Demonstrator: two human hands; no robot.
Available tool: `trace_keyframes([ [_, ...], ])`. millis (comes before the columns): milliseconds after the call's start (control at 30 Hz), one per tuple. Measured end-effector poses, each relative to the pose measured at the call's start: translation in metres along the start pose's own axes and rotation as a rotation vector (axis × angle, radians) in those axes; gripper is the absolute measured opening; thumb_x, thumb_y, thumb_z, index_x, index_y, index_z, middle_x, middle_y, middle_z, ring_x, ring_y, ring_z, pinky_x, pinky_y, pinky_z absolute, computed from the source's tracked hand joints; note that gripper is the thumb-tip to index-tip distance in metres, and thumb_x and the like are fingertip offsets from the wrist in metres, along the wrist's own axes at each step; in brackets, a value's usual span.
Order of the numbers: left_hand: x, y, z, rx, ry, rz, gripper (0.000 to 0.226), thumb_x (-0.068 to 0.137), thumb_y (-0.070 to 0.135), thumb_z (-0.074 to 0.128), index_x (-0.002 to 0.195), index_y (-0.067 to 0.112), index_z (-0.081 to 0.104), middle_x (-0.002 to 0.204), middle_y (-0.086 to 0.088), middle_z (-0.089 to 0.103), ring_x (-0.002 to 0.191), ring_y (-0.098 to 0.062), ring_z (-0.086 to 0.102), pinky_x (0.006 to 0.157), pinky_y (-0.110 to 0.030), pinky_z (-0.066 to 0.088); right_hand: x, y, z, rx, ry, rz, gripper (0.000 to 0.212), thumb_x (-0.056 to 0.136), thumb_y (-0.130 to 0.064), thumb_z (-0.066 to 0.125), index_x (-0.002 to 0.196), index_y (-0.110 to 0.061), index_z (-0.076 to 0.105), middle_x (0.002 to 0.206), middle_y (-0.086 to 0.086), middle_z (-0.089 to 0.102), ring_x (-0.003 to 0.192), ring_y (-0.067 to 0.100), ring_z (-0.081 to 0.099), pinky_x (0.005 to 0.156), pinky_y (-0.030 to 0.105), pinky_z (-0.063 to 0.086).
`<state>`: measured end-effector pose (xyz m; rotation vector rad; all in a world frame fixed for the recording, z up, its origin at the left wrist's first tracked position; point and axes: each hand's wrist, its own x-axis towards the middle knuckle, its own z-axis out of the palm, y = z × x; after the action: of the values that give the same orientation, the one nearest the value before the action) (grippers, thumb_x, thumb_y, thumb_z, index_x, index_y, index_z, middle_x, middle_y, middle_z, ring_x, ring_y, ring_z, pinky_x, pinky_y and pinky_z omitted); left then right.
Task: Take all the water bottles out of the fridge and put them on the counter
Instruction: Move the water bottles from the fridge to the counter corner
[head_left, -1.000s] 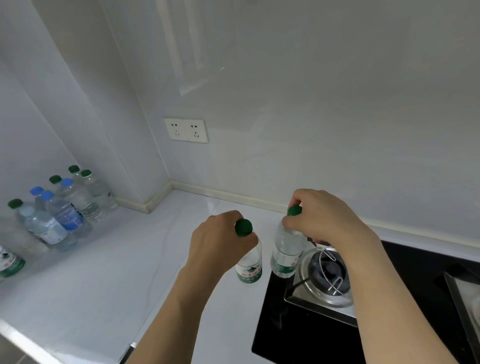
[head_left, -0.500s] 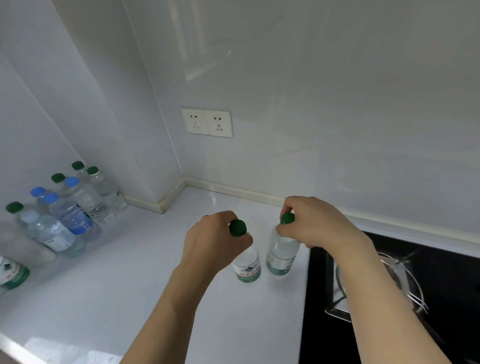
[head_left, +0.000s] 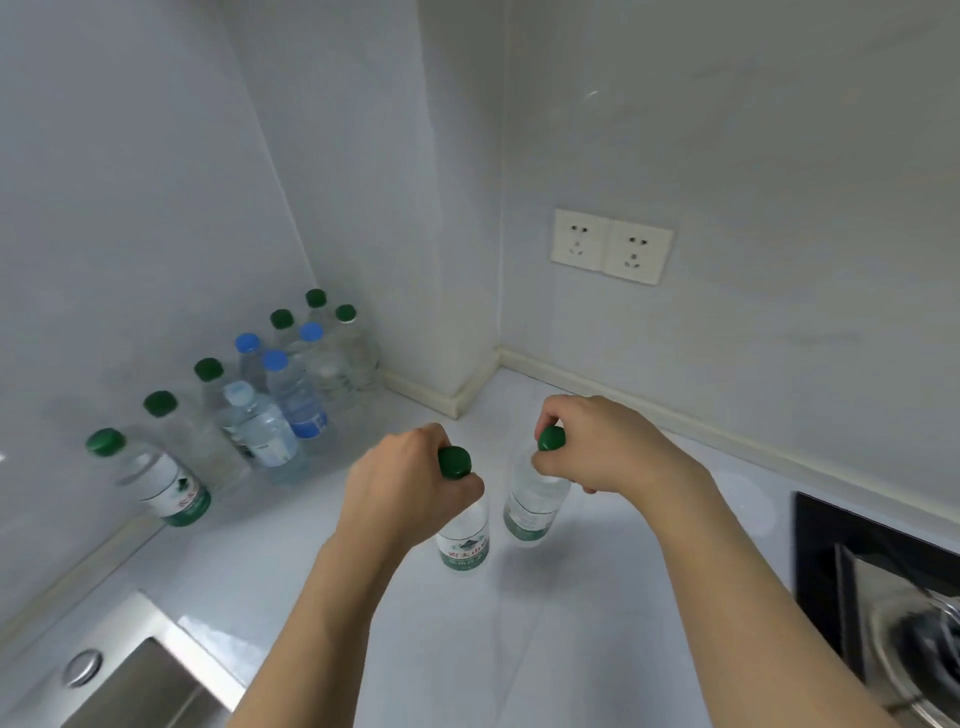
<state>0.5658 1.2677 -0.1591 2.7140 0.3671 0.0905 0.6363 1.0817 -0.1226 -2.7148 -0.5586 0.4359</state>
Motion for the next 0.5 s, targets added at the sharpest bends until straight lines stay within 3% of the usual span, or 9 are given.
trace_keyframes([
  [167,0.006,-0.082,-0.018,-0.028,0.067,-0.102,0.022,0.068,0.041,0.062,0.075,0.023,0.051,0.068,0.006,0.058,0.066,-0.018,0.056,0.054,-0.026,0.04,0.047,-0.065,0.033,-0.03,-0.054,-0.098,0.016,0.078,-0.031,0.059,0.093,-0.03,0.056,0.091,-0.009,0.06,0.059,0.015,0.066,0.058,0.025,0.044],
  [300,0.008,-0.137,-0.031,-0.034,0.117,-0.165,0.022,0.069,0.041,0.063,0.075,0.023,0.052,0.068,0.006,0.058,0.066,-0.017,0.055,0.053,-0.026,0.038,0.079,-0.118,0.057,-0.097,-0.093,-0.221,0.019,0.08,-0.032,0.061,0.099,-0.029,0.058,0.092,-0.01,0.061,0.056,0.003,0.051,0.054,0.024,0.038],
  [500,0.01,-0.205,-0.045,-0.048,0.169,-0.247,0.021,0.069,0.039,0.06,0.071,0.021,0.048,0.062,0.003,0.057,0.06,-0.019,0.054,0.05,-0.027,0.037,0.122,-0.179,0.085,-0.157,-0.168,-0.424,0.021,0.08,-0.033,0.062,0.101,-0.034,0.06,0.091,-0.01,0.061,0.084,0.013,0.052,0.063,0.028,0.04],
])
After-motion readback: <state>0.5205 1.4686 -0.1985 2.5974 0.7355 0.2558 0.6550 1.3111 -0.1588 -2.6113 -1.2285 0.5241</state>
